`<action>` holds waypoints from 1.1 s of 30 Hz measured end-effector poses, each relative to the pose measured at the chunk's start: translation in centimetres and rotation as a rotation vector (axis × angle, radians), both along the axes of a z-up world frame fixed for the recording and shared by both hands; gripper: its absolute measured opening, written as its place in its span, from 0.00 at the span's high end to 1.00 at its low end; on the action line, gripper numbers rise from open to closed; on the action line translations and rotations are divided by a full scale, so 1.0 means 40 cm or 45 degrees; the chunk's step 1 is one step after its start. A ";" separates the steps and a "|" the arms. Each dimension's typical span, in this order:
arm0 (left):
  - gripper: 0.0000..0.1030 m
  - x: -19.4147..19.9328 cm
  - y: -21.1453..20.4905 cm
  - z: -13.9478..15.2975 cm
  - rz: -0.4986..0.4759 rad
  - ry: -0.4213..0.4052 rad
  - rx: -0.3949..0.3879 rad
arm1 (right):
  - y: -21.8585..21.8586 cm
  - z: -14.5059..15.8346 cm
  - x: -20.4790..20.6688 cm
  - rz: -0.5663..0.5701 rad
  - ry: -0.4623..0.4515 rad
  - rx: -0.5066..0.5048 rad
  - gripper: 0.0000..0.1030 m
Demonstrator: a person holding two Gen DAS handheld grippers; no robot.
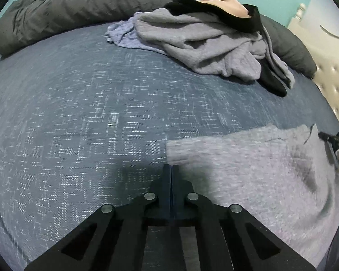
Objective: Fold clothes
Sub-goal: 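Pinch the folded edge with both tools and smooth it flat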
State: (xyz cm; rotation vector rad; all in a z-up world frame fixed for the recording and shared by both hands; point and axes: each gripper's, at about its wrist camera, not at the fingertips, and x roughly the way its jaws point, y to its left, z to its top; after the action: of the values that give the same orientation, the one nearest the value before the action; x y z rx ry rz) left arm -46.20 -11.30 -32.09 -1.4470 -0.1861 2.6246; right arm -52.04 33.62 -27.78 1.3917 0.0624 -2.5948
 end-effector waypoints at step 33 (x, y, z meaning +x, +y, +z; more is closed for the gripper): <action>0.95 -0.032 0.061 0.018 -0.080 0.035 -0.103 | -0.060 -0.048 -0.028 0.182 -0.065 0.210 0.93</action>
State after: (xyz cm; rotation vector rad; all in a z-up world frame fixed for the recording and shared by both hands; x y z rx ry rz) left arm -47.46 -8.88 -31.39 -1.4162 -0.0310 2.6284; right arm -53.15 31.24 -29.69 1.4483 0.3630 -2.4827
